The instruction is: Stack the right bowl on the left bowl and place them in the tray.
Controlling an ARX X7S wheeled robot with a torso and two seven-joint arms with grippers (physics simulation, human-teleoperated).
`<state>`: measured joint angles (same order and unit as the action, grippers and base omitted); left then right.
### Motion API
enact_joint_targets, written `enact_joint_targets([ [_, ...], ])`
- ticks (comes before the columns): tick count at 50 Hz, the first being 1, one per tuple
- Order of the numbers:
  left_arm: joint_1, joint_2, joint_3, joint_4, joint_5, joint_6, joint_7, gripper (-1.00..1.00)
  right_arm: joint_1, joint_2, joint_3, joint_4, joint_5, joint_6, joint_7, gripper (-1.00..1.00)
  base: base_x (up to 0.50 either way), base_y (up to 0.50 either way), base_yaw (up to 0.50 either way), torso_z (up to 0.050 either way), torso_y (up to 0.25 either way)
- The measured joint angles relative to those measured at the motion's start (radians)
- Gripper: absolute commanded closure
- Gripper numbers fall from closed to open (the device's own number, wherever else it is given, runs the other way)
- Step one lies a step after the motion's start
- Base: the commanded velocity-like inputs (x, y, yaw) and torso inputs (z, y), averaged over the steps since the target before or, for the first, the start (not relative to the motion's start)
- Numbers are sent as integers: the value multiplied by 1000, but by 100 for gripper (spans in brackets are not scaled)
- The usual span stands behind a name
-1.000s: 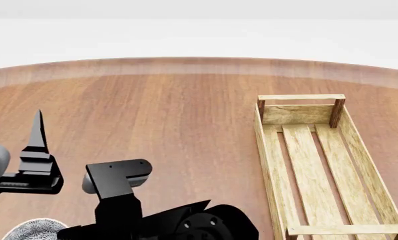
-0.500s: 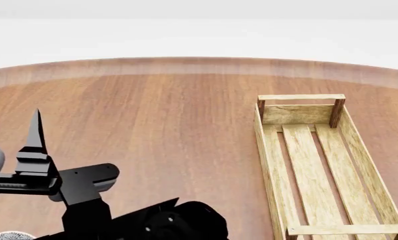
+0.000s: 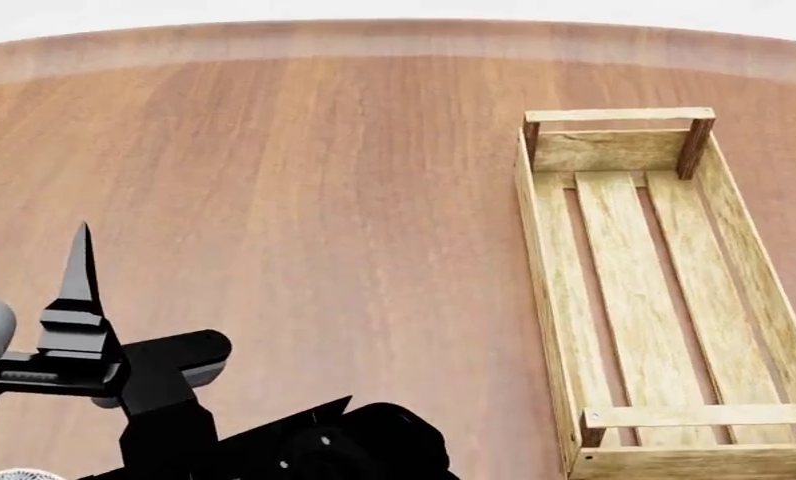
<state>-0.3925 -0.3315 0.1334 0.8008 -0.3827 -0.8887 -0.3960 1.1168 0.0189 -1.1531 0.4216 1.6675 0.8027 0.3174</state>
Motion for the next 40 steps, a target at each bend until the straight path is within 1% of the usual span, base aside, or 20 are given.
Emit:
enact_joint_targets([
  [40,-3,-13,7,7,-20,-5,-13,-100,21,11,-62,-8,39,-48,-4,100,0,0,0,19,-231],
])
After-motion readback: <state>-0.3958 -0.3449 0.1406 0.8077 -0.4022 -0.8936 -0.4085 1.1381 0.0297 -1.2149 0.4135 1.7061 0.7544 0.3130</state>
